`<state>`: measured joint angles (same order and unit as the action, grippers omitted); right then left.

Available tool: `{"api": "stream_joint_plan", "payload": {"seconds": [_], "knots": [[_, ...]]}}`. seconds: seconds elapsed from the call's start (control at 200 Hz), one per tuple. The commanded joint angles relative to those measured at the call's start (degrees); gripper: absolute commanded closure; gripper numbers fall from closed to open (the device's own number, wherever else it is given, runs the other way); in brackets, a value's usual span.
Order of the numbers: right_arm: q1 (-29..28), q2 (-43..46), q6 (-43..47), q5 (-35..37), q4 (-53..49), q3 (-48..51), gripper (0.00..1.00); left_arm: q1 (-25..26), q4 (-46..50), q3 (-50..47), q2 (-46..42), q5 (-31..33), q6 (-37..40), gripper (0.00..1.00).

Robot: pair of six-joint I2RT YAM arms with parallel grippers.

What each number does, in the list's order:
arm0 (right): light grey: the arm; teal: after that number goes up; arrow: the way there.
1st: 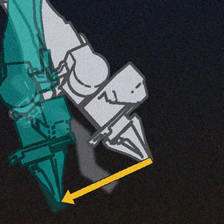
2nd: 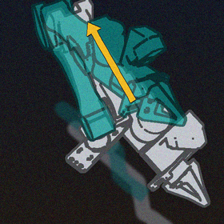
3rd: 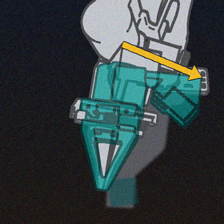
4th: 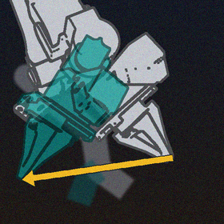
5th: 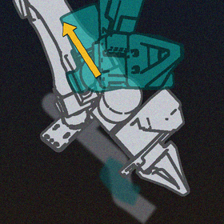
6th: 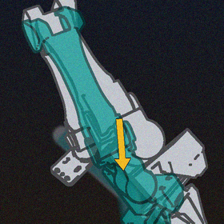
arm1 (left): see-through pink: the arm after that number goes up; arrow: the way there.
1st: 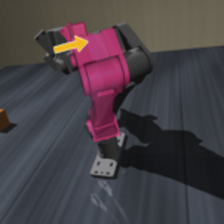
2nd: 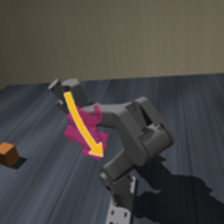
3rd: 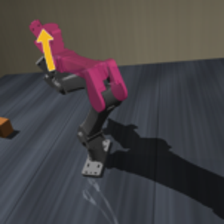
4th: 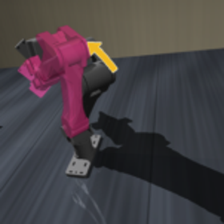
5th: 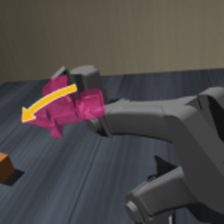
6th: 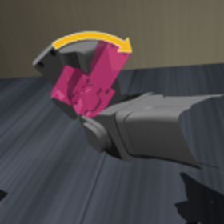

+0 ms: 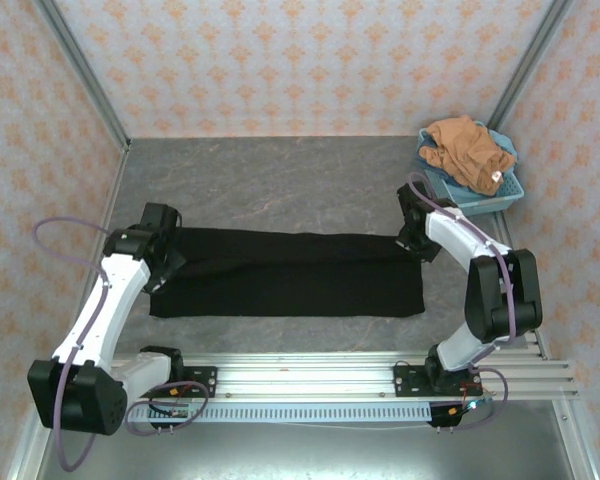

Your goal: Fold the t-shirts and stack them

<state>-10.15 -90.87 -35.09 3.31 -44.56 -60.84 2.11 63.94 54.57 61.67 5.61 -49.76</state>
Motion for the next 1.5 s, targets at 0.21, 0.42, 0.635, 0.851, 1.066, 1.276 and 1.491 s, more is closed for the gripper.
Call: {"api": "stream_joint_plan", "payload": {"seconds": [0.21, 0.42, 0.635, 0.851, 1.066, 1.276, 1.491], "knots": [[-0.14, 2.42, 0.8, 4.16, -2.78, 0.02, 1.0, 2.3, 2.84, -4.2, -1.82, 2.62, -5.29, 1.0], [-0.3, 3.15, 0.47, 3.36, -3.09, 1.55, 1.0, 2.5, 2.41, -4.11, -0.17, 4.02, -4.82, 1.0], [-0.31, 3.1, -0.76, 2.65, -2.31, 4.1, 1.0, 2.99, 1.34, -5.98, 0.25, 4.12, -6.01, 1.0], [-0.28, 2.27, -0.99, 2.05, -2.28, 4.76, 0.99, 3.25, 0.61, -7.04, 2.88, 4.33, -6.96, 1.0], [-0.3, 3.45, -1.45, 1.17, -3.36, 5.11, 0.78, 3.25, 0.73, -7.35, 2.67, 5.99, -7.37, 1.0], [-0.26, 6.58, -2.87, 1.29, -4.5, 5.64, 0.62, 3.25, -0.63, -8.6, 3.88, 4.82, -7.37, 1.0], [-0.44, 6.19, -2.71, -0.74, -3.1, 4.94, 0.62, 3.27, -1.76, -9.24, 5.36, 4.72, -7.2, 1.0]]}}
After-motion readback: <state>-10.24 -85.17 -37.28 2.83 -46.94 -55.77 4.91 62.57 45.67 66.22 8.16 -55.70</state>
